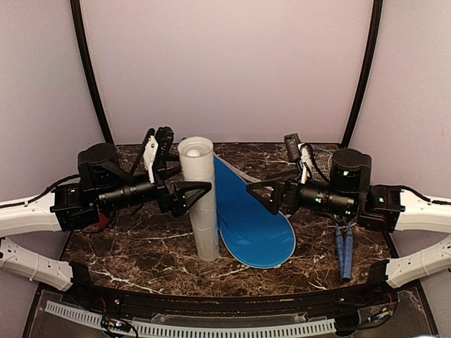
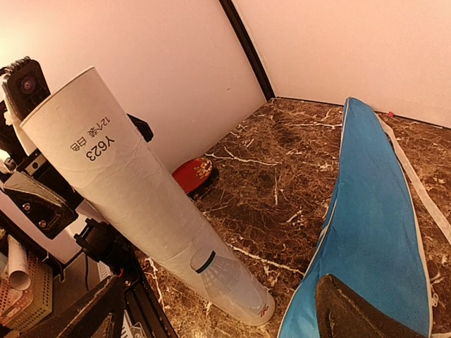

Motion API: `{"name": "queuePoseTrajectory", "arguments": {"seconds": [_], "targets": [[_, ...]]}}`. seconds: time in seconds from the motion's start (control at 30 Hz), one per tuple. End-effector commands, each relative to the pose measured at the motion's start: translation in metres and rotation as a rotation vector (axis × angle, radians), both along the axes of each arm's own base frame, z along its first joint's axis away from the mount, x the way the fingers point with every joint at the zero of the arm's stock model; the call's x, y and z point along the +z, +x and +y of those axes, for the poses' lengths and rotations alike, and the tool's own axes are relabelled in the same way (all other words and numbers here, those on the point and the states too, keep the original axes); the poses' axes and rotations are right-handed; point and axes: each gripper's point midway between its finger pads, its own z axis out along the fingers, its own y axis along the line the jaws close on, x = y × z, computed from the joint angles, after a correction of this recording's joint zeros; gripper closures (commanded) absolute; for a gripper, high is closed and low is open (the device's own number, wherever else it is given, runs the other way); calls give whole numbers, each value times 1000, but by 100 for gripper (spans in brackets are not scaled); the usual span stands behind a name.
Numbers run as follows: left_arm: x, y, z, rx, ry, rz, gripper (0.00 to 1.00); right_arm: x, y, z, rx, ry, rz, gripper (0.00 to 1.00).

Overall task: Pack up the badminton gear
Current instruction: Pick up the shuttle tube from the center of the board.

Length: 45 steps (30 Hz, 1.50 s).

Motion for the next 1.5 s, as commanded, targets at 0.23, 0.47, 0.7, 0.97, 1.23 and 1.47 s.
{"name": "queuePoseTrajectory", "arguments": {"seconds": [0.23, 0.47, 0.7, 0.97, 1.23, 1.47], "targets": [[19, 5, -7, 14, -92, -2, 18, 7, 5, 4, -8, 56, -4, 6], [19, 7, -3, 34, -89, -9, 30, 8, 7, 2, -19, 62, -5, 6], [31, 20, 8, 129, -76, -59, 32, 8, 19, -9, -92, 41, -12, 6], [54, 86, 60, 379, -38, -169, 31, 11, 30, -19, -128, 42, -25, 6], [64, 181, 152, 621, -33, -215, 30, 10, 36, -26, -161, 39, -26, 6], [79, 242, 221, 725, -68, -241, 30, 9, 42, -31, -192, 34, -22, 6]]}}
